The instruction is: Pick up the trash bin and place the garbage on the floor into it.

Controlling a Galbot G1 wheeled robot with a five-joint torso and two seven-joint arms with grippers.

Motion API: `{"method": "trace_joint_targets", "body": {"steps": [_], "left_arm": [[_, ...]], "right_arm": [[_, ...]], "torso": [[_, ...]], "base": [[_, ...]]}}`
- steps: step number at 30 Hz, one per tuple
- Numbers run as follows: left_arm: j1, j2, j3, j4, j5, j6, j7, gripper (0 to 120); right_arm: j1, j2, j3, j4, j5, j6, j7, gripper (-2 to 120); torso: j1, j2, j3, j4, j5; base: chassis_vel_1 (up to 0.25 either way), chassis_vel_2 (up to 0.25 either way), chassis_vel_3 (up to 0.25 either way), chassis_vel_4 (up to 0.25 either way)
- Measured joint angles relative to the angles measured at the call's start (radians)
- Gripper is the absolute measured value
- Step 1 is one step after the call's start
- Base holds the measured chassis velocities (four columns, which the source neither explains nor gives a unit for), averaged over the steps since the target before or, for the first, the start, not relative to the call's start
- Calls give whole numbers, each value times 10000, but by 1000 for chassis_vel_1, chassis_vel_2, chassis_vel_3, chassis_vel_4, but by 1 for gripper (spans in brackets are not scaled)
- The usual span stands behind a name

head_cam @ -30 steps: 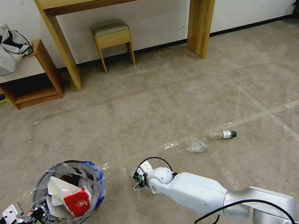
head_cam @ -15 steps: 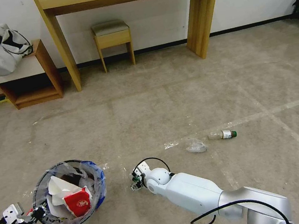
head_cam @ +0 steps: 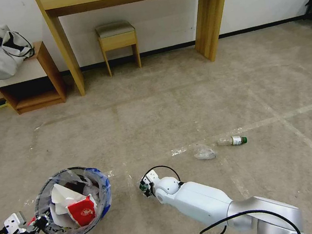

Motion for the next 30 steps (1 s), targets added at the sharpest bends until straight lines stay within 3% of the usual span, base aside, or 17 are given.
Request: {"method": "trace_joint_targets", "body": {"steps": [7, 16, 30], "left_arm": [[-47, 0, 28, 62, 23, -2, 0, 0], [-69, 11, 48, 74, 34, -2, -2, 0], [-103, 139, 134, -14, -5, 44, -58, 0]], "right_arm": [[-14, -267, -5, 466, 57, -89, 181, 21], [-86, -573, 103, 1086, 165, -142, 409, 19], [324, -1944, 1473, 5815, 806, 179, 1061, 19]], "torso": [[0, -1, 3, -1, -3], [0, -1, 3, -1, -2], [0, -1, 2, -1, -2]], "base": [[0, 0, 0, 0], [0, 0, 0, 0], [0, 0, 0, 0]]}}
